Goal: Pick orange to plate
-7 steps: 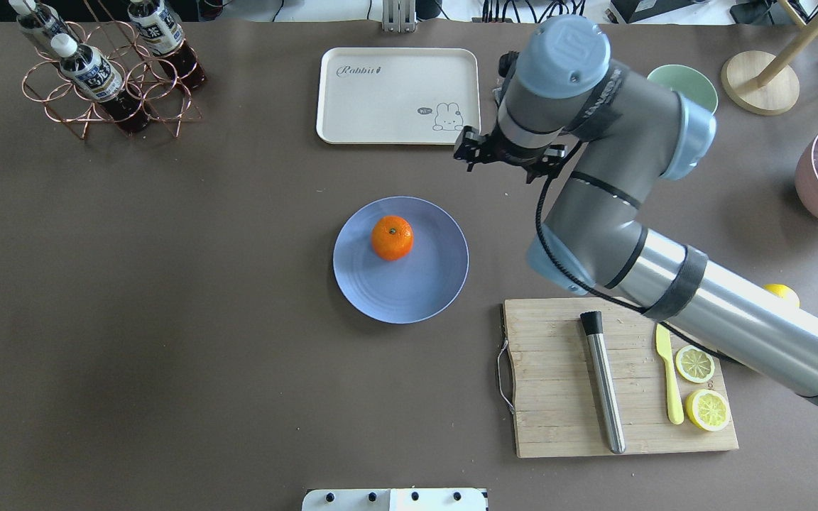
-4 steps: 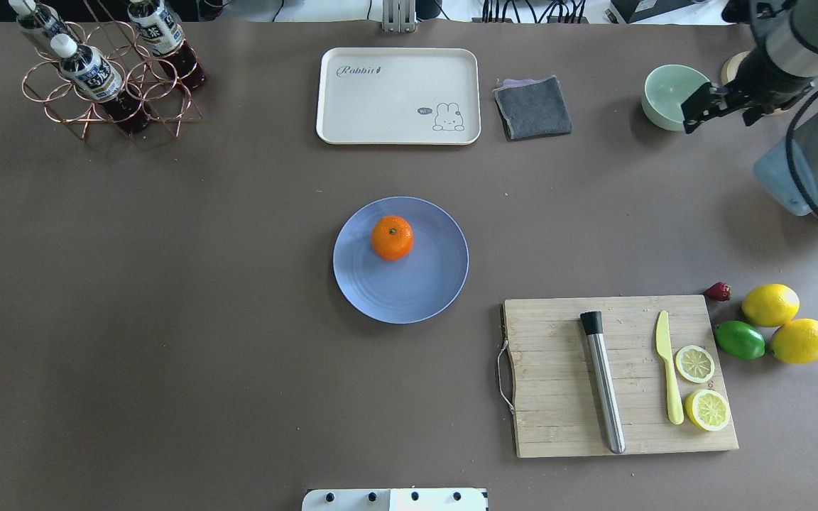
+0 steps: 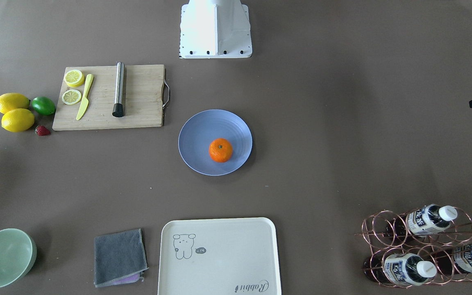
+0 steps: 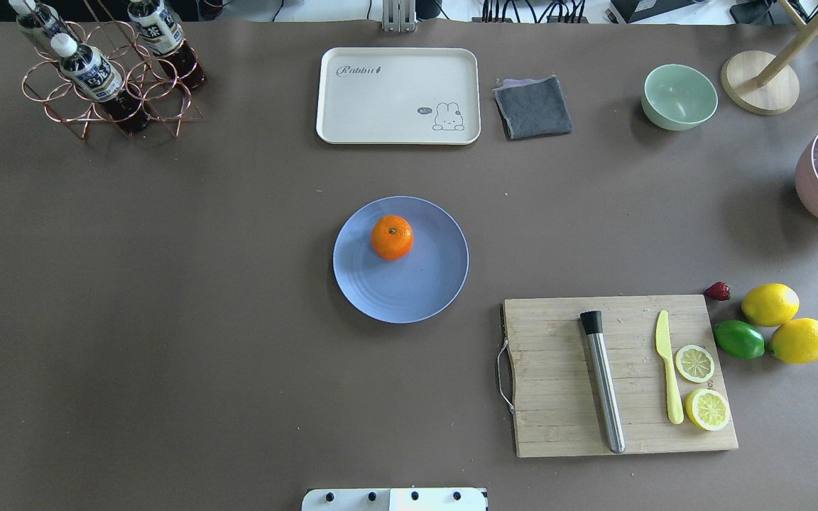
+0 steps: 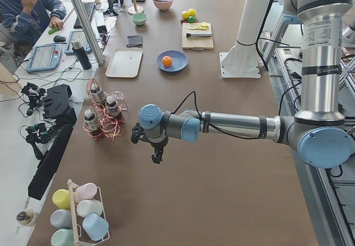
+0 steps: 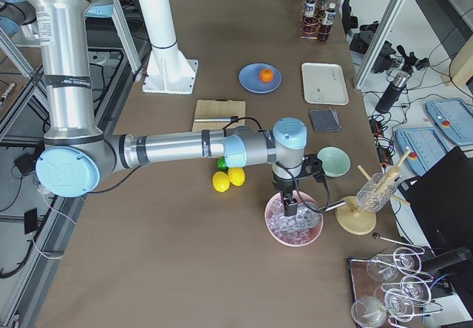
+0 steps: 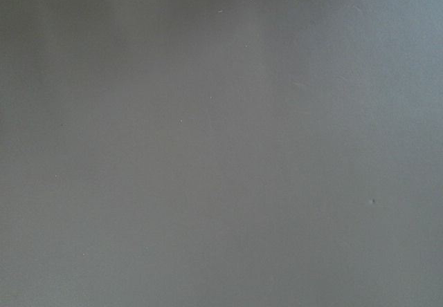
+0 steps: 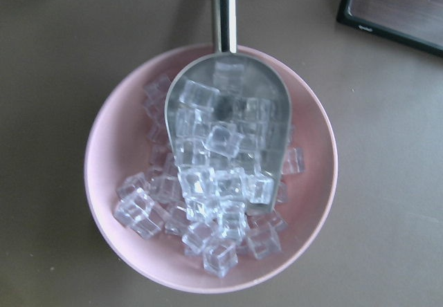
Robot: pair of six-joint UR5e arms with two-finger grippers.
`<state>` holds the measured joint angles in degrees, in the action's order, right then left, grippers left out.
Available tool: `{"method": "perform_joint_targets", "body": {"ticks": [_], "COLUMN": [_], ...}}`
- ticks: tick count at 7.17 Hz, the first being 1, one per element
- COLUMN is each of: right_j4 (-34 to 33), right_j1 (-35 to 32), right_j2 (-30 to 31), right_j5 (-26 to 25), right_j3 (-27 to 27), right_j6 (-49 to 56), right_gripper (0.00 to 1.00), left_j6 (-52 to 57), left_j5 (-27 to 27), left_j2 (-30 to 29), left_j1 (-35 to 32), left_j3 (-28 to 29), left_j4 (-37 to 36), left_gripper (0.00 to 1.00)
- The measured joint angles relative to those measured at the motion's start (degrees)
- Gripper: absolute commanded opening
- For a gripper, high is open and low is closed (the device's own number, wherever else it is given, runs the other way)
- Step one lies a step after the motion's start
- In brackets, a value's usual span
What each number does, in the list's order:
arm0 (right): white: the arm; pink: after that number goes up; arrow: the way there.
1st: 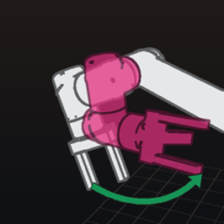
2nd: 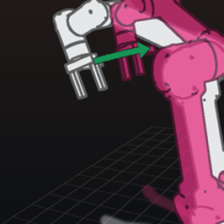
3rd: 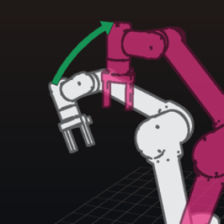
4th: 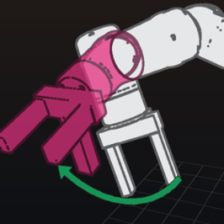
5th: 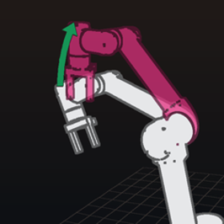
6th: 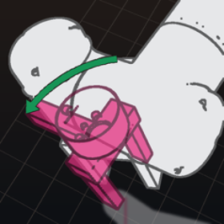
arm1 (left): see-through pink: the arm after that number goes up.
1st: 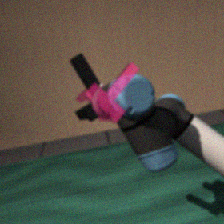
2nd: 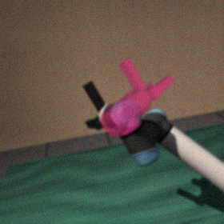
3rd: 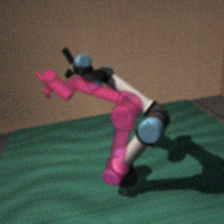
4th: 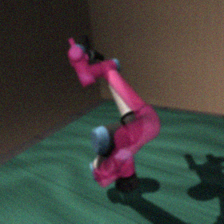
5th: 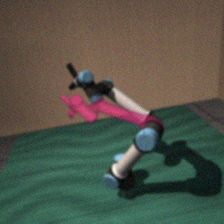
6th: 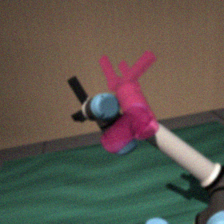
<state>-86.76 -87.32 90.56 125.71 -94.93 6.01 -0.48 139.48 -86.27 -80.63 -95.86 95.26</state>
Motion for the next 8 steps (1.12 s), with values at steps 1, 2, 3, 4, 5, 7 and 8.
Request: {"method": "perform_joint_targets", "body": {"ticks": [1,2,3,4,5,7,8], "right_j4": [1.87,4.15,4.24,1.31,-3.1,-7.47,-7.91], "right_j1": [-2.43,-4.18,-5.43,-6.14,-6.46,-6.59,-6.58], "right_j2": [3.43,5.47,6.02,5.32,4.18,3.83,4.29], "right_j5": [-0.19,-0.43,-0.28,1.01,2.91,4.8,5.4], "right_j3": [-0.11,0.13,0.16,-0.6,-1.97,-2.81,-2.33], "right_j6": [0.7,0.24,-0.72,-1.27,-1.48,-1.59,-1.59], "right_gripper": [1.0,1.0,1.0,1.0,1.0,1.0,1.0], "left_j6": [0.01,0.01,-0.02,-0.04,-0.03,0.01,-0.08], "left_j5": [0.0,0.0,0.0,0.0,0.0,-0.47,-2.06], "left_j2": [-0.01,0.0,-0.05,-0.21,-0.54,-0.94,-1.03], "left_j1": [-0.35,-0.86,-1.22,-1.35,-1.39,-1.44,-1.44], "left_j3": [0.22,0.45,0.82,1.29,1.69,1.87,1.89], "left_j4": [-0.04,-0.09,-0.18,-0.66,-2.04,-4.33,-4.57], "left_gripper": [0.98,0.98,0.98,0.98,0.98,0.98,0.98]}}
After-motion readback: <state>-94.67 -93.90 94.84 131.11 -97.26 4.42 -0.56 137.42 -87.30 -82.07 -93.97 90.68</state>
